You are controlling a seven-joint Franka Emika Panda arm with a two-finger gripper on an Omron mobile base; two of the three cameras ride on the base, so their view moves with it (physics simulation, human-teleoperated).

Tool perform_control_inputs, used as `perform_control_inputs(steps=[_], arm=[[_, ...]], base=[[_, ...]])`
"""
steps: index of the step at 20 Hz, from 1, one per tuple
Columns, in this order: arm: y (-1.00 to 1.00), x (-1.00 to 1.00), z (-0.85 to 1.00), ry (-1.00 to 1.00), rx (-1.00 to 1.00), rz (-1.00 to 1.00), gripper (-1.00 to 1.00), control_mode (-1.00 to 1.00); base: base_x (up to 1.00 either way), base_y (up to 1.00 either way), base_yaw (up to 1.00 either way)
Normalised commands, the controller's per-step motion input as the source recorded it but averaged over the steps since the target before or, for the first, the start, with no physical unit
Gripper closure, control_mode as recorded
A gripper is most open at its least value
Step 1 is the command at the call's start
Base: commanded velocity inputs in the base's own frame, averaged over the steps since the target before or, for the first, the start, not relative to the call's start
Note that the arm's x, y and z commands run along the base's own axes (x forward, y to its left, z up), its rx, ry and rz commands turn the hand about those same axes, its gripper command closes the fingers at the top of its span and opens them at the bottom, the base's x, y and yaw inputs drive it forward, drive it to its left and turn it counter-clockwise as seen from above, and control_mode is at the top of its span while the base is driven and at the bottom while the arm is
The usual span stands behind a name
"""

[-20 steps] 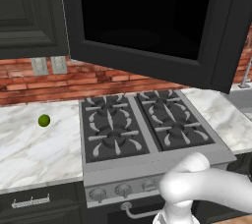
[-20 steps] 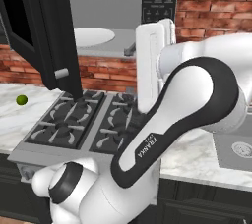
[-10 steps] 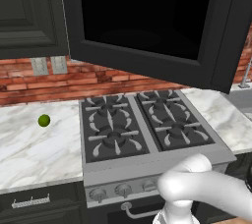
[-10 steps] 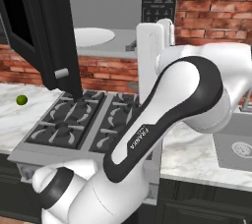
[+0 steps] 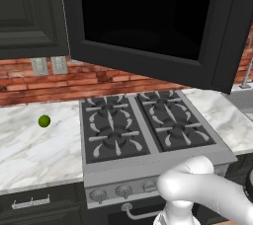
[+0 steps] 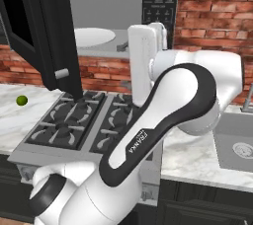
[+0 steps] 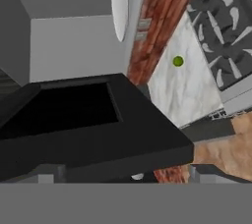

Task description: Place the sponge inside the microwave to prepare for sanitizing.

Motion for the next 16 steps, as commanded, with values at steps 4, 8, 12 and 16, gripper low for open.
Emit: perform_control_inputs(steps=[4,8,12,16], arm=[[0.24,0.0,0.03,-0.13,0.03,0.11,-1.0,-1.0],[0.27,0.0,0.08,-0.12,0.01,0.11,-1.0,-1.0],[0.33,0.0,0.12,-0.09,0.01,0.11,-1.0,-1.0],[0.38,0.0,0.07,-0.06,0.0,0.12,-1.0,-1.0]], base=[[0.0,0.0,0.0],[0.0,0.0,0.0],[0.0,0.0,0.0],[0.0,0.0,0.0]])
